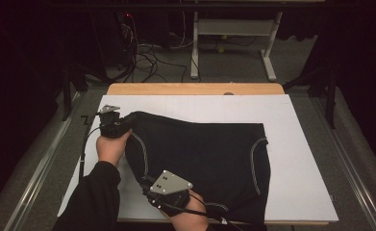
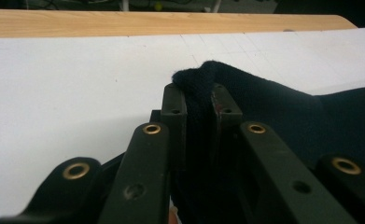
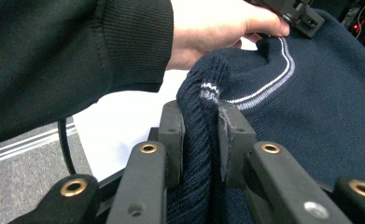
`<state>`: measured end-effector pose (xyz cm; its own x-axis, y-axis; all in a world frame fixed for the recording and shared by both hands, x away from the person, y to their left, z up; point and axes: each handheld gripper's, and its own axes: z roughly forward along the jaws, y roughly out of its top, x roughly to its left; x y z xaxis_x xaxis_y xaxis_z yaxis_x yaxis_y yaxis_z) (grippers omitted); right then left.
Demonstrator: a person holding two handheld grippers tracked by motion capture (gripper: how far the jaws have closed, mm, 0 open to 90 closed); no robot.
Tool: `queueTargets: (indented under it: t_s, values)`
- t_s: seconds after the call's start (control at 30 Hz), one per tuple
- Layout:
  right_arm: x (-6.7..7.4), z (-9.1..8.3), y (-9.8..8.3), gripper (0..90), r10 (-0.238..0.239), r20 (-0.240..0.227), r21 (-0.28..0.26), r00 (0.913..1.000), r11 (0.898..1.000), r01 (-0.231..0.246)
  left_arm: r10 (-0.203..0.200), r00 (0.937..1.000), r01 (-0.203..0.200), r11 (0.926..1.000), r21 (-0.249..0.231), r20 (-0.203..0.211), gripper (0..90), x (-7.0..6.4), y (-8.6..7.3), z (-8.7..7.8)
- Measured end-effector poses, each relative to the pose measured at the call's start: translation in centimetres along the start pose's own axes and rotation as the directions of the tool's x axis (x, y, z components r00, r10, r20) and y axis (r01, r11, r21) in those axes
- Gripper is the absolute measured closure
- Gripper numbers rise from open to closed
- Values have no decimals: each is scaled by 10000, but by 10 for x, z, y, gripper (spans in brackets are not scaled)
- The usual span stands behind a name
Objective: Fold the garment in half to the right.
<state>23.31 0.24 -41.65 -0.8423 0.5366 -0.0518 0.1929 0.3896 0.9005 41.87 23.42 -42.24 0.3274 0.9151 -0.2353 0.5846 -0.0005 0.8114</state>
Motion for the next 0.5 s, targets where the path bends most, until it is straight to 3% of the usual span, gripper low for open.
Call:
queueTargets:
  t_s: [0.23, 0.5]
  values:
    - [5, 7, -2, 750, -66, -7, 176, 10000, 9998, 66, -101, 9999, 101, 9999, 62, -15, 757, 9, -8, 2]
    - [17, 24, 1, 749, -92, -103, 212, 9999, 9997, 94, -84, 9999, 83, 9999, -91, -140, 756, 27, -10, -8]
